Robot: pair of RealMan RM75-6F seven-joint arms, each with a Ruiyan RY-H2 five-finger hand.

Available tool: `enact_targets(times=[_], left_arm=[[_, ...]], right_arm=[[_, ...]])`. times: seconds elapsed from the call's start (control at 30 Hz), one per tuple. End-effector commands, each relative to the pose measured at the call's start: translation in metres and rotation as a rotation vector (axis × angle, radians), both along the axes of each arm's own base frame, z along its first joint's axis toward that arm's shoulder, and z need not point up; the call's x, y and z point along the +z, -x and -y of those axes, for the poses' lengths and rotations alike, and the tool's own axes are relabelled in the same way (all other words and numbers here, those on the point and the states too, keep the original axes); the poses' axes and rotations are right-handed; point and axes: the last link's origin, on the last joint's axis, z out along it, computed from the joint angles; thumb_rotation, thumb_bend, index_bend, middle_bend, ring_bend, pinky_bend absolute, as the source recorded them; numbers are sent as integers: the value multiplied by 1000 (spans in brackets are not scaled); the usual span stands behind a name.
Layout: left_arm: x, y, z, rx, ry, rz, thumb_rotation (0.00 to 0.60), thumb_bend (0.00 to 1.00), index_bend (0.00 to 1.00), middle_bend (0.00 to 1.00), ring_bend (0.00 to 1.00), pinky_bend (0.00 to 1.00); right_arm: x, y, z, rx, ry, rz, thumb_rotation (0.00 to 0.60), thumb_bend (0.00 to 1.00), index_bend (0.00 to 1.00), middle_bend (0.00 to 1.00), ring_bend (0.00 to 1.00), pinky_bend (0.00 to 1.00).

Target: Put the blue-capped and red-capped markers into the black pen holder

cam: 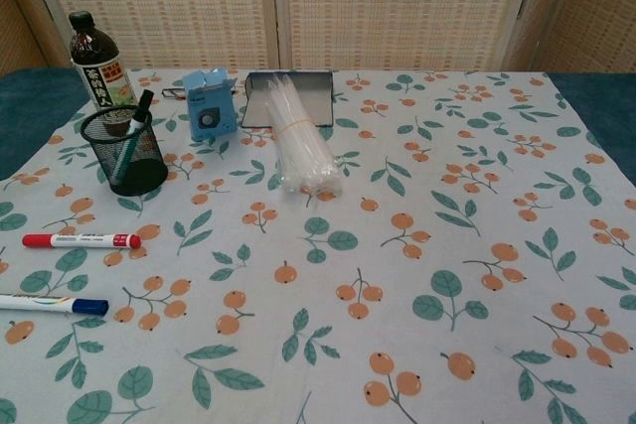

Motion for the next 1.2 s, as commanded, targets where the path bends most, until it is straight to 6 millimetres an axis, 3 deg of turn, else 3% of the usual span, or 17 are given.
enact_targets(times=[0.03,0.87,1.0,1.2], left_arm=[[-1,0,-1,2,3,2,600,288,132,10,0,98],[-4,-14,2,-25,8,-26,600,288,117,34,0,100],[-23,-35,16,-64,59,-37,600,288,111,78,0,103],[-83,-64,45,-105,184,-37,600,287,126,152,30,126]], right_arm=[[-1,0,0,-2,-2,-1,600,0,158,14,215,0],[2,-2,-1,7,4,10,600,0,159,14,215,0],[3,-1,-1,7,7,9,600,0,159,14,215,0],[3,0,0,1,8,8,600,0,160,14,215,0]])
